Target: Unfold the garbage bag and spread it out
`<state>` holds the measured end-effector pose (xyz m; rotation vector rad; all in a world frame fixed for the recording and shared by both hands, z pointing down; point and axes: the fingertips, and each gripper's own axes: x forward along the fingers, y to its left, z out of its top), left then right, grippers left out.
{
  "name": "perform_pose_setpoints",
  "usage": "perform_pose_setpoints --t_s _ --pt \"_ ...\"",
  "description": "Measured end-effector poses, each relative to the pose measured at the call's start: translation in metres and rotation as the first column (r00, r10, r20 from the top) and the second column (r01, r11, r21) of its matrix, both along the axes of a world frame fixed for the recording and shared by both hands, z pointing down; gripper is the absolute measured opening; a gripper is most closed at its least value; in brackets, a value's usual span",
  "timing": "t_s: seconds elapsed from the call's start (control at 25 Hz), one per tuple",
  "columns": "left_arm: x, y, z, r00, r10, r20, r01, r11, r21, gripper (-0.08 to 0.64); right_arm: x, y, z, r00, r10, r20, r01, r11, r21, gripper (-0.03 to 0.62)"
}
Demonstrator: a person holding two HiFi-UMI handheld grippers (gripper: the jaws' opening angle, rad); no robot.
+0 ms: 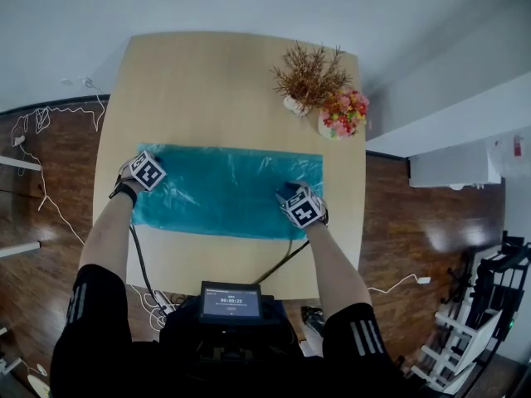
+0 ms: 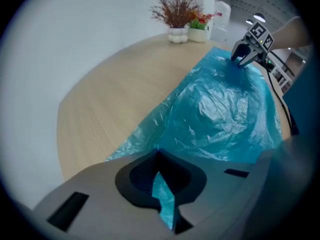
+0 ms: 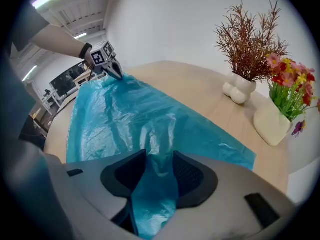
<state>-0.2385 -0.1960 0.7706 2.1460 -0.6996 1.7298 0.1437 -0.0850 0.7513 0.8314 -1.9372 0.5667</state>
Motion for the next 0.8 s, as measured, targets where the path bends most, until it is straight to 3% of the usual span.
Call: perform_pose_setpoints --t_s 0.2,0.36,0.8 --pt "-0.008 -0.017 -0.017 0.998 -0.062 0.029 0.061 0.997 0.047 0.003 0.003 -0.013 -0.001 1.0 0.002 -0.015 -0.001 1.0 0.014 0.209" --pt "-0.003 -0.038 -0.012 0.995 -0.102 -0.014 0.102 0.992 0.07 0.003 0.006 -0.031 -0.001 1.0 0.019 -0.023 -0.018 0.999 0.038 0.209" --pt "0.012 -0.065 -0.013 0.996 -0.089 -0.028 0.092 0.991 0.095 0.002 0.015 -0.064 -0.002 0.998 0.048 -0.033 -0.047 0.998 0.046 0.209"
